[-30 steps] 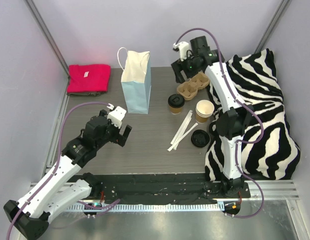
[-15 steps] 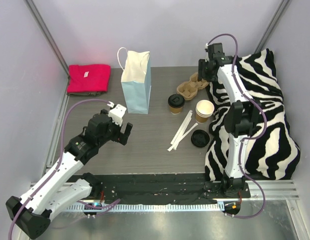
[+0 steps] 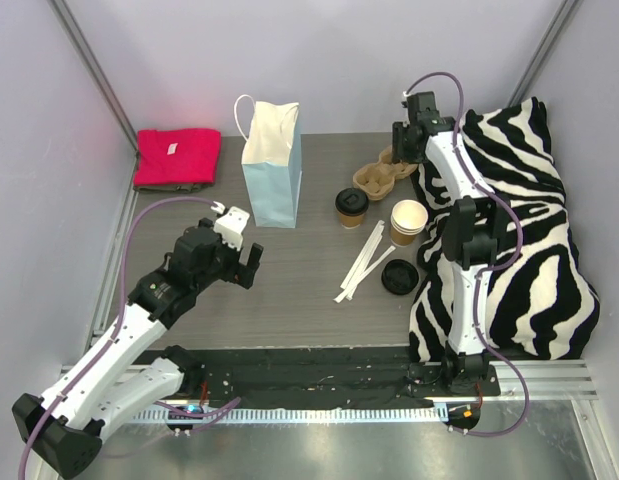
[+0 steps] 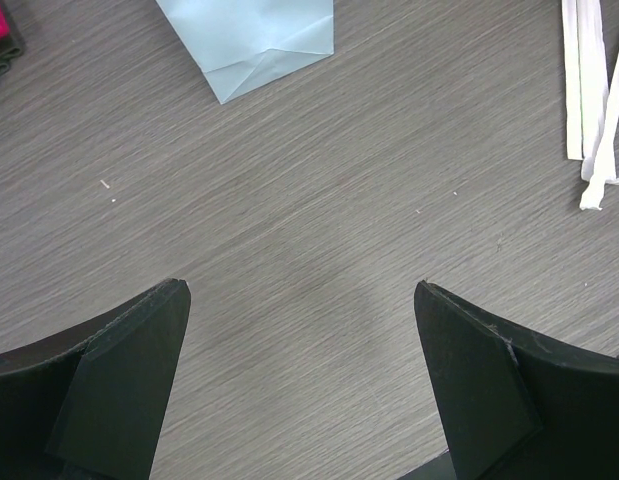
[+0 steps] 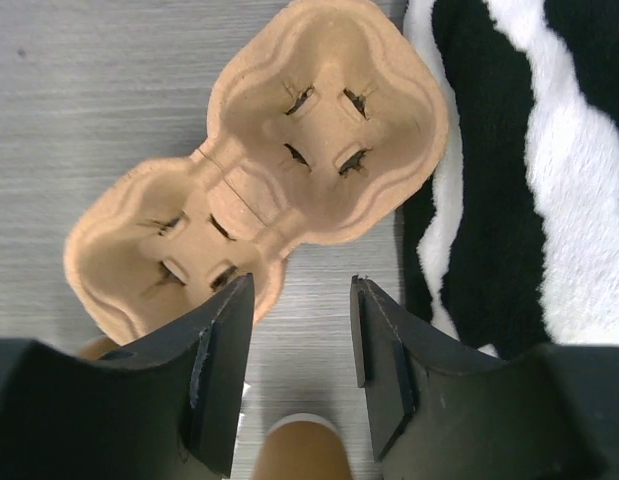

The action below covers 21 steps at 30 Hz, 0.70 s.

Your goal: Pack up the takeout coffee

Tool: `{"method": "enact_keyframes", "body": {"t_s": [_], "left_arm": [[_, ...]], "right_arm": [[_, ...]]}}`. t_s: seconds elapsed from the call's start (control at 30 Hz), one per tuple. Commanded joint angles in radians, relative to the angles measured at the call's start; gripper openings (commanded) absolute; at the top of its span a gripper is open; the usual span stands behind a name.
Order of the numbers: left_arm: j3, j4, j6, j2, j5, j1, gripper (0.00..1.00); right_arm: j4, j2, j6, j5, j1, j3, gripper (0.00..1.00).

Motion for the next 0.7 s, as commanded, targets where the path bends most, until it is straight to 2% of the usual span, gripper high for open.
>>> {"method": "enact_keyframes", "body": {"t_s": [0.0, 0.3, 0.47, 0.67], "left_arm": [[0.011, 0.035, -0.012, -0.001, 0.023, 0.006, 1.00], [0.009, 0.046, -0.014, 0.009, 0.032, 0.009, 1.00], [0.008, 0.042, -0.012, 0.007, 0.038, 0.009, 1.00], [0.003, 0.048, -0.017, 0.013, 0.041, 0.011, 1.00]], "right_arm": [[-0.013, -0.002, -0.196, -0.038, 0.001, 0.083, 0.50], [-0.108, 0.001, -0.386, -0.124, -0.001, 0.075, 0.53], [-0.095, -0.013, -0.596, -0.139, -0.012, 0.034, 0.55], [-0.091, 0.015, -0.797, -0.151, -0.022, 0.034, 0.47]]}}
